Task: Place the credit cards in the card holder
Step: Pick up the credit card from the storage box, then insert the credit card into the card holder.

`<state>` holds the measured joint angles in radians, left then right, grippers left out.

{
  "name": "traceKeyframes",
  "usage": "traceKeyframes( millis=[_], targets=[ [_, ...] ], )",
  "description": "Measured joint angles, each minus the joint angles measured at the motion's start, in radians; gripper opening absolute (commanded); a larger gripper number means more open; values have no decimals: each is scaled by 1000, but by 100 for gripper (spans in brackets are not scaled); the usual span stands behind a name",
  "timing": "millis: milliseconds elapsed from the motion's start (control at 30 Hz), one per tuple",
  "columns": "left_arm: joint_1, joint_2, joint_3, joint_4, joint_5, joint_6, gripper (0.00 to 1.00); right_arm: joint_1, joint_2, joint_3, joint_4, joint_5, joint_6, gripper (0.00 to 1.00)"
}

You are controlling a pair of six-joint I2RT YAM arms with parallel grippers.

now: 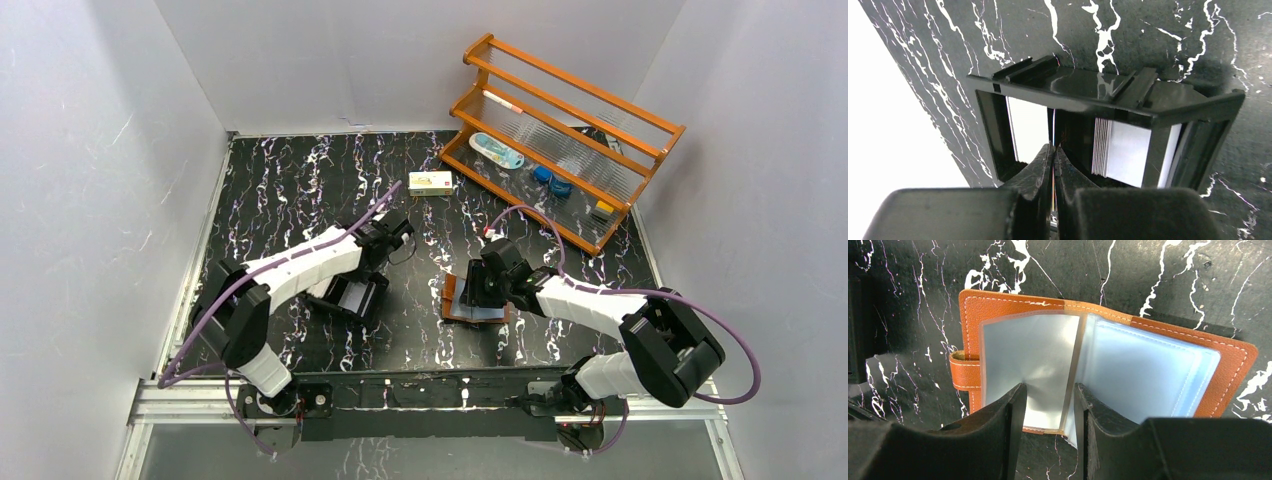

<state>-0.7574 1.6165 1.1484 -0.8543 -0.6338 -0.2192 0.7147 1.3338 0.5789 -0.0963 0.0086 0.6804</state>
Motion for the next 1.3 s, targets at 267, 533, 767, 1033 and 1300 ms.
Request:
traceKeyframes(
  millis=[267, 533, 767, 1033, 1300],
  targets=[
    [0, -126, 75, -64, 51, -100, 0, 0, -15, 0, -24, 0, 0, 49],
    [0, -259, 143, -70, 90, -166, 0, 0, -27, 0, -45, -2, 0, 49],
    [1, -334, 145, -31, 216, -219, 0, 0, -49, 0, -66, -11, 1, 49],
    [1, -489, 57, 220, 480, -380, 0, -2, -85, 2, -90, 5, 0, 47],
    [1, -464, -164, 586, 737, -610, 0, -8, -82, 42, -114, 11, -5, 44]
  ],
)
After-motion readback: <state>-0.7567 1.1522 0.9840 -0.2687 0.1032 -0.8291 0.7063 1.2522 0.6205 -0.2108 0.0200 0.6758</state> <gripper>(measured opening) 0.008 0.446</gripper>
